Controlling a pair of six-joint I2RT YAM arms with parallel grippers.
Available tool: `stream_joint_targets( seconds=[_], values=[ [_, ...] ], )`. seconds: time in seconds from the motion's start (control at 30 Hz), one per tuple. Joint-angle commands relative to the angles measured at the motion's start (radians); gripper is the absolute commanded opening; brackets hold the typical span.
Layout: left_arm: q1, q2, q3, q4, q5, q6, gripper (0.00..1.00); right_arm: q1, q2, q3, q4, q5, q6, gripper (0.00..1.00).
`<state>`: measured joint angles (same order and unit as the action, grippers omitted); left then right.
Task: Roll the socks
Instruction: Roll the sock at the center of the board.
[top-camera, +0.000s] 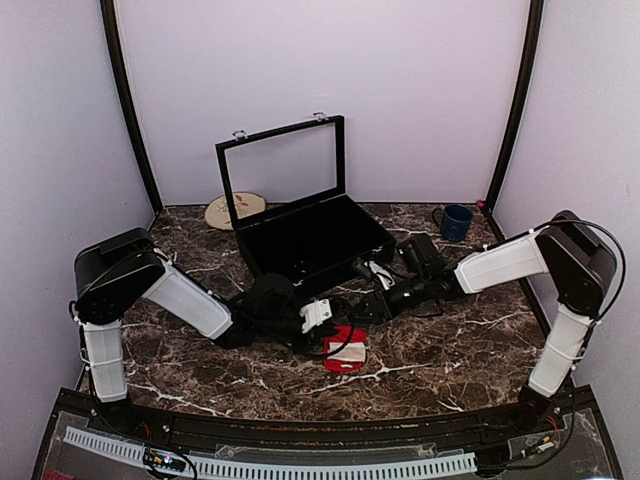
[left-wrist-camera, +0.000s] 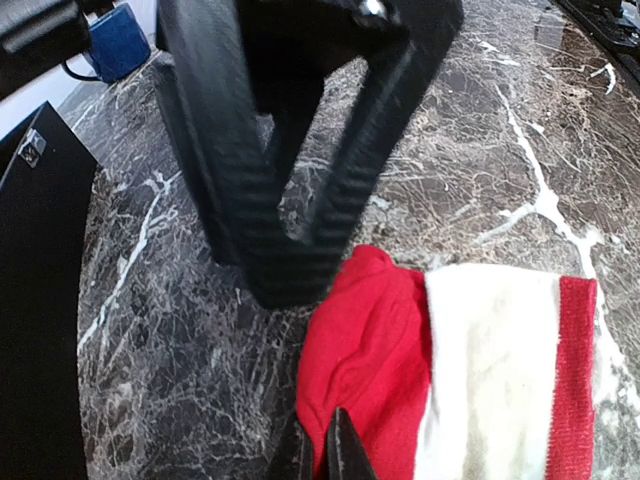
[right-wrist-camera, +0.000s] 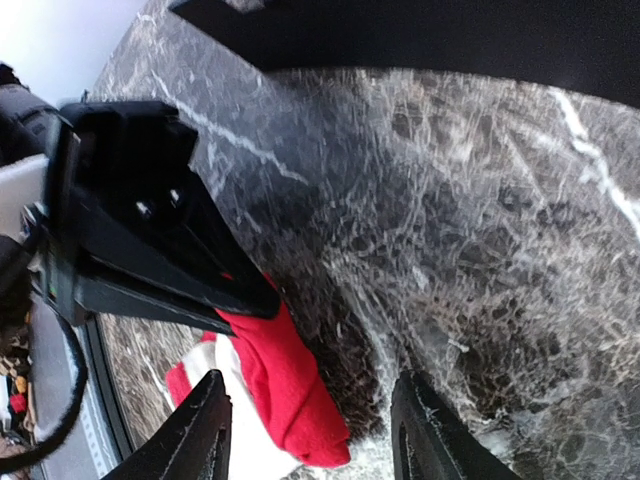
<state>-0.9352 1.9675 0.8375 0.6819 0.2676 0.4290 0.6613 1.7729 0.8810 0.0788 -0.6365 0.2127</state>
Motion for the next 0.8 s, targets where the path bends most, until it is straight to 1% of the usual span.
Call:
stream_joint_targets(
  seconds=[0.0, 0.2, 0.33, 0.43, 0.6, 0.67, 0.7, 0.77],
  values=[
    [-0.005, 0.008, 0.023, 0.063, -0.007, 0.032, 0.0, 0.005, 0.021, 0.016, -0.025, -0.01, -0.063, 0.52],
    [-0.005, 0.016, 0.028, 0.076, 0.006, 0.04, 0.0, 0.015, 0.028, 0.002, -0.037, 0.038, -0.1, 0.51],
    [-0.002, 0.02, 0.032, 0.074, 0.004, 0.044, 0.0, 0.043, 0.036, 0.009, -0.057, 0.071, -0.121, 0.48],
    [-0.002, 0.023, 0.035, 0.074, 0.006, 0.043, 0.0, 0.052, 0.035, -0.008, -0.039, 0.072, -0.113, 0.45],
    [-0.002, 0.027, 0.03, 0.079, 0.002, 0.043, 0.0, 0.056, 0.021, -0.037, -0.017, 0.08, -0.099, 0.36],
    [-0.002, 0.028, 0.03, 0.08, 0.001, 0.043, 0.0, 0.059, 0.016, -0.045, -0.016, 0.083, -0.1, 0.34],
    [-0.002, 0.029, 0.031, 0.079, 0.001, 0.043, 0.0, 0.061, 0.014, -0.045, -0.019, 0.086, -0.104, 0.31],
    [-0.002, 0.032, 0.031, 0.082, -0.001, 0.041, 0.0, 0.065, 0.016, -0.043, -0.03, 0.091, -0.113, 0.21]
  ],
)
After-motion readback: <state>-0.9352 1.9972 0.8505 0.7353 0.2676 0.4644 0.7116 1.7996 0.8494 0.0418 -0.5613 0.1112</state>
